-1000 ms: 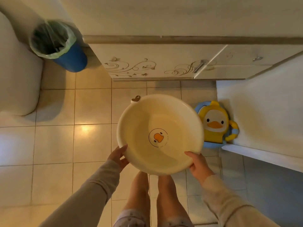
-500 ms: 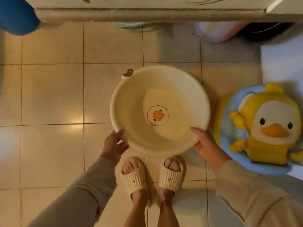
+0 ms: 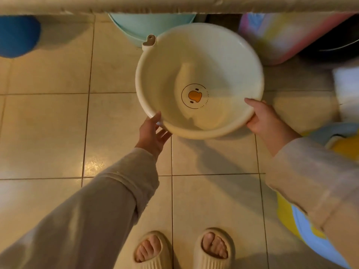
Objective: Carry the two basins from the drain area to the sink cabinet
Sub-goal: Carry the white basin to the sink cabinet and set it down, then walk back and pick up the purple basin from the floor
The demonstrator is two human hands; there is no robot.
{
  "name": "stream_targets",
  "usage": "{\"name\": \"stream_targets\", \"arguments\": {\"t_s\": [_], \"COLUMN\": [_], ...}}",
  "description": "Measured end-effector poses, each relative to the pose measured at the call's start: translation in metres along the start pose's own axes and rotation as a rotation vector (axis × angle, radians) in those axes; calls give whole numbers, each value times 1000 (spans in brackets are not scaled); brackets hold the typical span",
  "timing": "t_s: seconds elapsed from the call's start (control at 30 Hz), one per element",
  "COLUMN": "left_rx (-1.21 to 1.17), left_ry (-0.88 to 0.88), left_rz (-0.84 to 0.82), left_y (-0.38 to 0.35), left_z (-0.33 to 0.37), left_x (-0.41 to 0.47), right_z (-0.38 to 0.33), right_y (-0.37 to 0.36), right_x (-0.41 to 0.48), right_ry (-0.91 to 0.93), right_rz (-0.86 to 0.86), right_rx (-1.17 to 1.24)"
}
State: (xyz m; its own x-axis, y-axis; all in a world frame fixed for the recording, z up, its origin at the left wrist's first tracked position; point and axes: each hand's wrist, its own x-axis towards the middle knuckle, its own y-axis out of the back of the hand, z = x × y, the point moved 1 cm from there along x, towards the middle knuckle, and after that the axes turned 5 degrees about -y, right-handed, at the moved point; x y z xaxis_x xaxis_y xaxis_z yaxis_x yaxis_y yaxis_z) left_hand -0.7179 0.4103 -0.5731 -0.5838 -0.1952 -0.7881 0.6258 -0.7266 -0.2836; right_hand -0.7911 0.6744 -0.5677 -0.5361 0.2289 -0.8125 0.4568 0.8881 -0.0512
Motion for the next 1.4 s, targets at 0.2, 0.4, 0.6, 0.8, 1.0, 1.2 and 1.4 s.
{"name": "stream_targets", "arguments": {"t_s": [0.2, 0.4, 0.6, 0.8, 1.0, 1.2, 1.4], "left_rx": [101, 378, 596, 883, 844, 779, 582], "left_ry": [23, 157, 309, 416, 609, 559, 326], "left_rz": [-16, 16, 17, 169, 224, 268, 339], "left_y": [-17, 11, 63, 123, 148, 154, 136], "left_z": [0, 6, 40, 98, 126, 151, 176], "left_x": [10, -50, -200, -367, -541, -627, -642], "right_z": [6, 27, 56, 60, 27, -10, -54], "right_y": [-10, 17, 64, 112, 146, 140, 136], "right_x": [4, -59, -213, -408, -551, -606, -610], "right_ry": [-47, -115, -311, -468, -497, -417, -342], "right_rz": [-38, 107, 0, -6, -111, -99, -125], "right_rx": [190, -38, -37, -176, -688, -949, -1105]}}
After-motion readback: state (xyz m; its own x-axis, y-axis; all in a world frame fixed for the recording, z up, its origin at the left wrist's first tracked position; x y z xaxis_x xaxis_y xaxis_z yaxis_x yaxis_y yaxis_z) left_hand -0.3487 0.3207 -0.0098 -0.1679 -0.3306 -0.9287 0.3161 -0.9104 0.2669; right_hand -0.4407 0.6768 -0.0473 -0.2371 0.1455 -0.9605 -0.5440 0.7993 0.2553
